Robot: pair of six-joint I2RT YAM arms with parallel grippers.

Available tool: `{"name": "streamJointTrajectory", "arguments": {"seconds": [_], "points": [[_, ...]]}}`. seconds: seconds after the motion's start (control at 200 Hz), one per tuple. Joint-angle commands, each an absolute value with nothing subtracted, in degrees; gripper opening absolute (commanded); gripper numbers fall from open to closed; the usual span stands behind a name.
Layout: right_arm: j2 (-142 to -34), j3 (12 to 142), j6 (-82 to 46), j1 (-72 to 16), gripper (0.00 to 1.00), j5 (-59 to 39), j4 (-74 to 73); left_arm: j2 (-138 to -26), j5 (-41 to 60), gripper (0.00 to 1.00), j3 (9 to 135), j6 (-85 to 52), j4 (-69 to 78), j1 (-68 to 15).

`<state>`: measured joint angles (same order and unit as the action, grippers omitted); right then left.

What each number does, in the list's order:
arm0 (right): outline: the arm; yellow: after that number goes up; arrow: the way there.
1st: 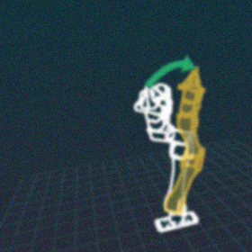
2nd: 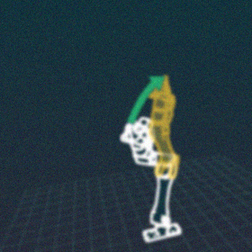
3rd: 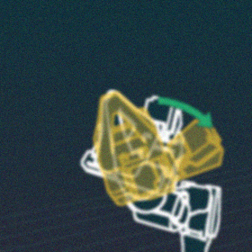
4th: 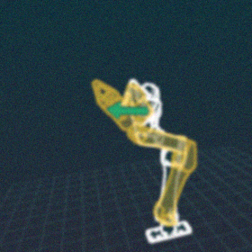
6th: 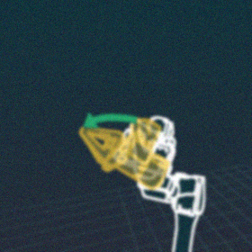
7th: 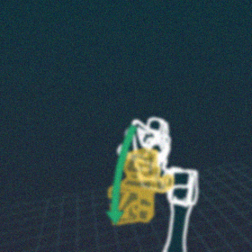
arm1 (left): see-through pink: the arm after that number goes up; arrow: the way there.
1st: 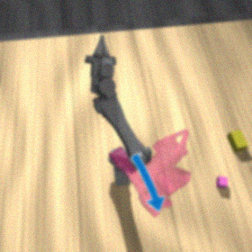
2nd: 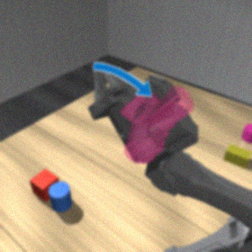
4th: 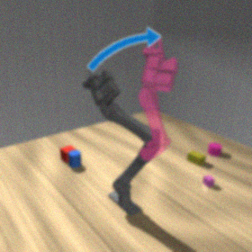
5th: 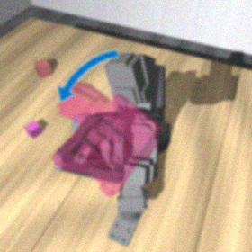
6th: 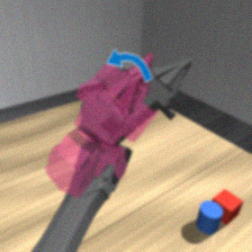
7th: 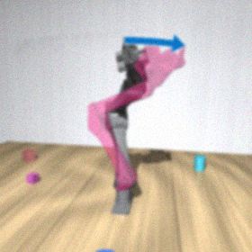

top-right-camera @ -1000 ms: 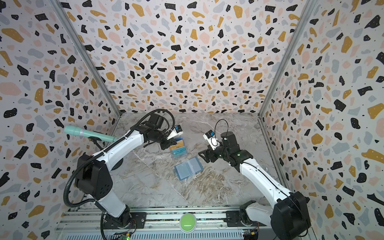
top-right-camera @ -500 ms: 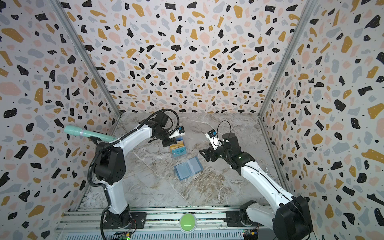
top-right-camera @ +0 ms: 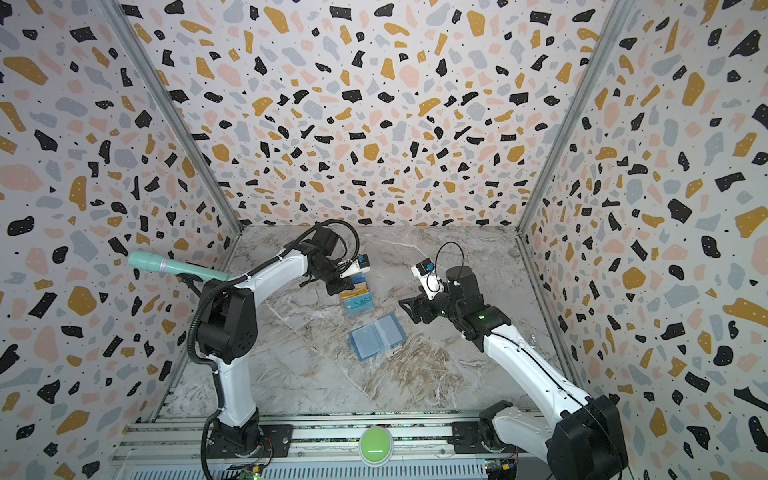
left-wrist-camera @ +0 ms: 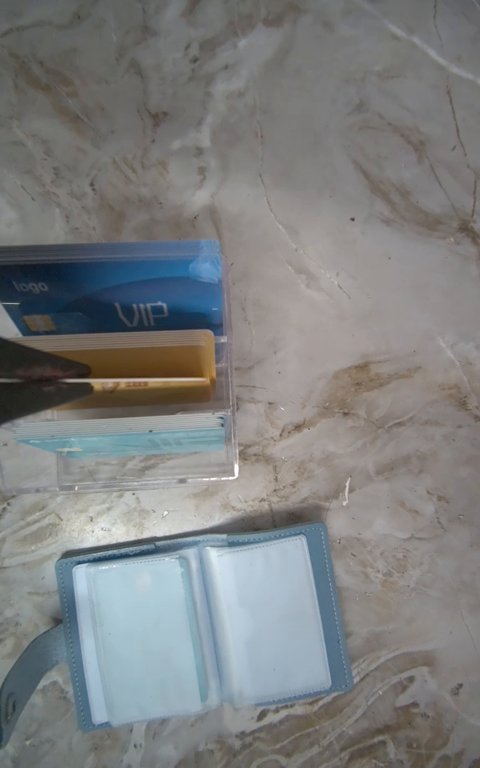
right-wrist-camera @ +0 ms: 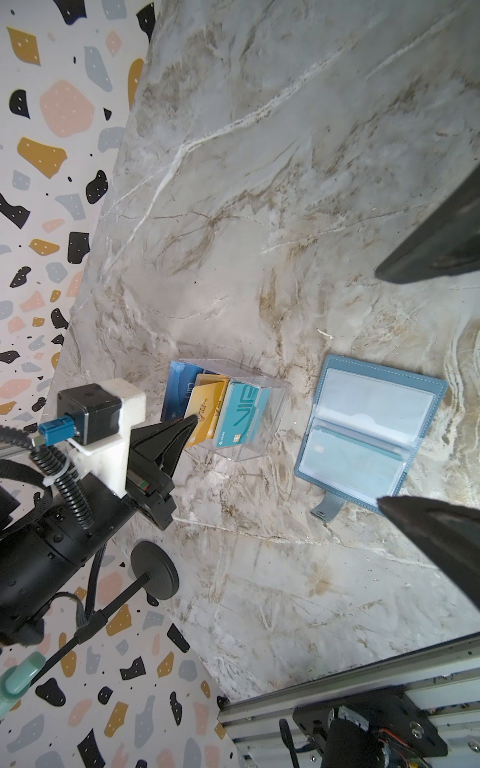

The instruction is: Take the credit cards out of the card holder

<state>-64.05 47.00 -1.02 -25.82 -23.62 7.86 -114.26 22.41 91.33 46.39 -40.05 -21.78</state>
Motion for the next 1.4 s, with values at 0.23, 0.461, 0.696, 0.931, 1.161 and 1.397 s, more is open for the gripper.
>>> {"name": "streamJointTrajectory", "arguments": {"seconds": [0.23,0.461,0.696,0.931,1.161,1.397], "points": [[-63.59,46.59,-1.32,-25.34,0.8,-24.96,5.82,-113.98,22.87,0.0,88.57,45.51,-35.93,-21.03],[-63.94,46.42,-1.39,-25.07,0.8,-25.53,5.37,-113.89,22.68,0.01,87.63,43.84,-33.81,-20.83],[-64.2,46.32,-1.58,-24.83,0.8,-25.97,5.07,-114.08,22.86,0.16,87.45,40.05,-31.49,-20.74],[-64.15,46.32,-1.58,-24.75,0.8,-26.1,4.93,-113.61,23.36,0.25,87.61,38.85,-30.98,-20.68],[-64.3,46.23,-1.57,-24.75,0.8,-26.53,4.89,-109.03,27.21,0.25,86.88,37.61,-30.32,-20.47],[-65.03,46.4,-1.65,-24.78,0.8,-26.42,5.01,-100.03,27.17,0.26,81.35,31.5,-24.66,-20.45]]}}
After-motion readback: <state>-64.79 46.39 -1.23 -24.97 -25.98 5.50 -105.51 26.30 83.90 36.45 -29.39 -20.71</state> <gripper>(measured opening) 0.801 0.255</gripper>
